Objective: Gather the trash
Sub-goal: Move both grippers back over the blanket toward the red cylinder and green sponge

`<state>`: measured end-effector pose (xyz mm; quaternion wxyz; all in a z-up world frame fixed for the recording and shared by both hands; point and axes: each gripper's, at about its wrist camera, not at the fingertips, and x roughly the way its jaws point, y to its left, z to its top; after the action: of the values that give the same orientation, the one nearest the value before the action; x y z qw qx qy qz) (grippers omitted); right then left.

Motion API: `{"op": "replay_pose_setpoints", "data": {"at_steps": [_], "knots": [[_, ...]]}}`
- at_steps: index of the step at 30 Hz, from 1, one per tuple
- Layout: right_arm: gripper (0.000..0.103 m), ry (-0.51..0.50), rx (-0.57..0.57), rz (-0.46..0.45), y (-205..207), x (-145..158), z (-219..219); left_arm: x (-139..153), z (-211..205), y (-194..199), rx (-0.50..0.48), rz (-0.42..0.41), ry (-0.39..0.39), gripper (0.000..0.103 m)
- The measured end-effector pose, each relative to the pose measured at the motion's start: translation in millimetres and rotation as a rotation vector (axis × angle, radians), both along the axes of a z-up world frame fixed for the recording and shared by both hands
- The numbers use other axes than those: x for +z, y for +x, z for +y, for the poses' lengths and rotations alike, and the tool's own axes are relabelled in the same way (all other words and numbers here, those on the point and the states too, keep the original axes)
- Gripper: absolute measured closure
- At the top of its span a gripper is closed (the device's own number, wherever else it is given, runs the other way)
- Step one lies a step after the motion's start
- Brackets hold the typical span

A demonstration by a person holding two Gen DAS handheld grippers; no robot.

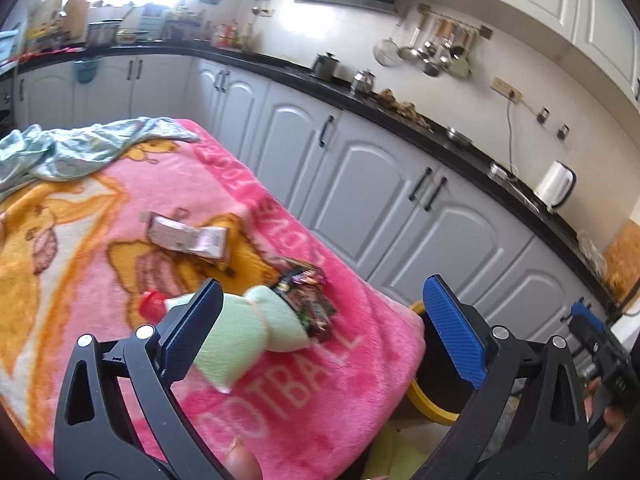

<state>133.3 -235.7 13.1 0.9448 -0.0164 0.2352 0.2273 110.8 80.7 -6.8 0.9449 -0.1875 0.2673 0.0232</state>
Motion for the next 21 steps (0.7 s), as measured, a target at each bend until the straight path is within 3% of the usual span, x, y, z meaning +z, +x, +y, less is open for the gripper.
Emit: {"op": "replay_pose_setpoints", "data": {"at_steps": [21], "knots": [[0.018,-0.100,0.222,0.016,-24.1,-14.1,83.9,1.3,75.6,-43.8,0.169,-0.013,-0.039,0.011]]}}
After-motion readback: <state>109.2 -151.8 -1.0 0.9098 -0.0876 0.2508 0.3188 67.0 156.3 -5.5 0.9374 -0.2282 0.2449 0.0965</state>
